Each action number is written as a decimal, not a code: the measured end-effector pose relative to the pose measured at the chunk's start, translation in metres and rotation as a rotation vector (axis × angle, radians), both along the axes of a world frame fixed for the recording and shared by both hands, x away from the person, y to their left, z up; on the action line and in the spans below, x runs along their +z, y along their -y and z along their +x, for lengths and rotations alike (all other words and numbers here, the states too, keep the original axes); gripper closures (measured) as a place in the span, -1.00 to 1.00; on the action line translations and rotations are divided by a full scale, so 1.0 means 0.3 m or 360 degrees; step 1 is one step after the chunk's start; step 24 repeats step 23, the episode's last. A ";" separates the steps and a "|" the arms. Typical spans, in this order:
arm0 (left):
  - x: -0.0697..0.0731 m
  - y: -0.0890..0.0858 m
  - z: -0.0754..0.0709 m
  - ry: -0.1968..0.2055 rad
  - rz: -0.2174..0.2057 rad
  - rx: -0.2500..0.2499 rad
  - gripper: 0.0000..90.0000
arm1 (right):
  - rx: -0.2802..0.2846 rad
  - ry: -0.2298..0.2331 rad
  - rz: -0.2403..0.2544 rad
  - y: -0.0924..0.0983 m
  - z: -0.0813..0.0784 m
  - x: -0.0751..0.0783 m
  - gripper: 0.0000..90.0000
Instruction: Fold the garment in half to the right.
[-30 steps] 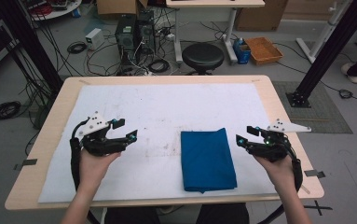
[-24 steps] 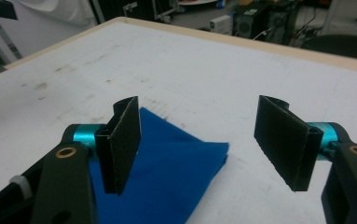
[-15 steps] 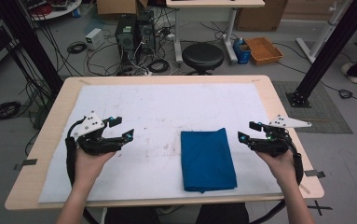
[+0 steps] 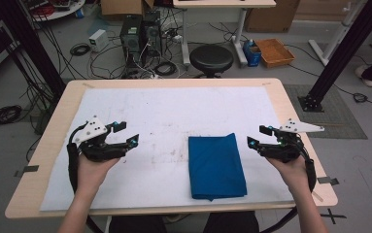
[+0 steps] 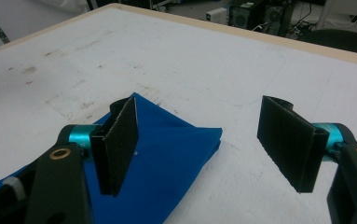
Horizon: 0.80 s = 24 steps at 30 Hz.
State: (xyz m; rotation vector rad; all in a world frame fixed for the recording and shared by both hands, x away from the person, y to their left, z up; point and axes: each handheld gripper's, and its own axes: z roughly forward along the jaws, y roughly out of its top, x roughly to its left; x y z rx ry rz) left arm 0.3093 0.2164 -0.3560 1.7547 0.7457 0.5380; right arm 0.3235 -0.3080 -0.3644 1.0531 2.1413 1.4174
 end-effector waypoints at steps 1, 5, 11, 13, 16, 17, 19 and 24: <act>0.000 0.000 0.000 -0.0001 -0.0002 0.0001 -0.25 | -0.0001 -0.0002 0.0000 0.000 0.000 0.000 -0.36; 0.002 0.001 0.000 -0.0017 -0.0030 -0.0017 -0.25 | 0.0003 -0.0006 -0.0009 -0.003 0.002 -0.003 -0.36; 0.002 0.008 -0.001 -0.0009 -0.0016 -0.0021 -0.25 | -0.0005 -0.0007 -0.0010 0.000 0.003 -0.004 -0.36; 0.003 0.009 -0.003 -0.0009 -0.0018 -0.0020 -0.25 | -0.0004 -0.0011 -0.0013 0.002 0.003 -0.006 -0.36; 0.005 0.007 -0.005 -0.0005 -0.0020 -0.0021 -0.25 | -0.0006 -0.0017 -0.0011 0.003 0.005 -0.006 -0.36; 0.005 0.005 -0.004 0.0000 -0.0018 -0.0021 -0.25 | -0.0011 -0.0019 -0.0010 0.004 0.005 -0.005 -0.36; 0.007 0.003 -0.006 0.0003 -0.0030 -0.0015 -0.25 | -0.0017 -0.0016 -0.0009 0.005 0.006 -0.005 -0.37; 0.012 -0.003 -0.007 0.0010 -0.0030 -0.0005 -0.24 | -0.0019 -0.0015 -0.0013 0.007 0.009 -0.005 -0.37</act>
